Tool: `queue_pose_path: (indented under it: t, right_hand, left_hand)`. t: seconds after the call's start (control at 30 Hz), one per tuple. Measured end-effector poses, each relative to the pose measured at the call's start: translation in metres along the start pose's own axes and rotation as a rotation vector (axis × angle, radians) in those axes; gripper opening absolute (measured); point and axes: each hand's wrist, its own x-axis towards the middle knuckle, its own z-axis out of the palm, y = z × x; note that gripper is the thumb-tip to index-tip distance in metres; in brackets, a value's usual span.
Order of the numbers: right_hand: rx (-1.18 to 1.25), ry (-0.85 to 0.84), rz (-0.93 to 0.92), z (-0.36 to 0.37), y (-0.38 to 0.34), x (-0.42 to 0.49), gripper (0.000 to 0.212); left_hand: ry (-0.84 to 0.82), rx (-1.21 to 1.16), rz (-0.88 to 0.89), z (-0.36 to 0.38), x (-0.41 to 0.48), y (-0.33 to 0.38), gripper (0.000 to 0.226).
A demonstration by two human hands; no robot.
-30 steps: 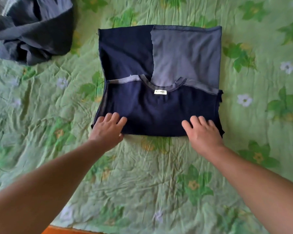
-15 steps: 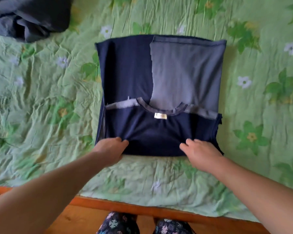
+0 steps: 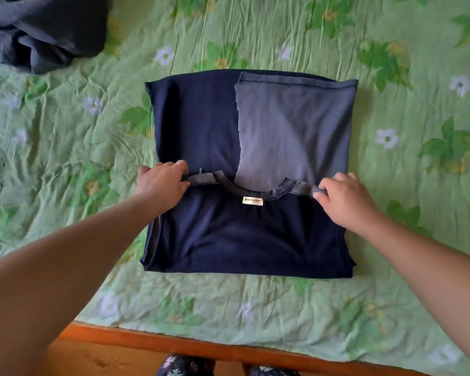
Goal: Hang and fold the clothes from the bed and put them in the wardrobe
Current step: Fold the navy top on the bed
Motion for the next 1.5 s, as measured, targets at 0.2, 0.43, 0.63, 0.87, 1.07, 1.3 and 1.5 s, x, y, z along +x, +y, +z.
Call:
queue_pose_path:
  t: [0.2, 0.43, 0.63, 0.87, 1.07, 1.3, 1.5]
  right_hand:
    - [0.130, 0.033, -0.058, -0.018, 0.006, 0.014, 0.019]
    - [0.045, 0.224, -0.095, -0.070, 0.015, 0.097, 0.025]
    - [-0.026, 0.280, -0.094, -0.101, 0.020, 0.183, 0.025]
    - [-0.122, 0.282, -0.132, -0.052, -0.024, 0.186, 0.066]
    - [-0.130, 0.129, -0.059, -0.004, -0.035, 0.181, 0.091]
    - [-0.062, 0.182, 0.069, 0.001, -0.030, 0.178, 0.098]
    - [-0.172, 0.220, -0.061, 0.045, -0.018, 0.081, 0.083]
  left_hand:
    - [0.103, -0.225, 0.091, -0.012, 0.005, -0.012, 0.006]
    - [0.236, -0.181, 0.095, -0.072, 0.078, -0.024, 0.006]
    - [0.301, -0.113, 0.065, -0.127, 0.161, -0.018, 0.008]
    - [0.329, -0.029, 0.053, -0.081, 0.169, 0.033, 0.053]
    - [0.171, 0.062, 0.094, -0.003, 0.158, 0.048, 0.073]
    - [0.247, 0.032, 0.021, 0.008, 0.152, 0.029, 0.074]
    - [0.213, 0.027, 0.023, 0.044, 0.070, 0.010, 0.070]
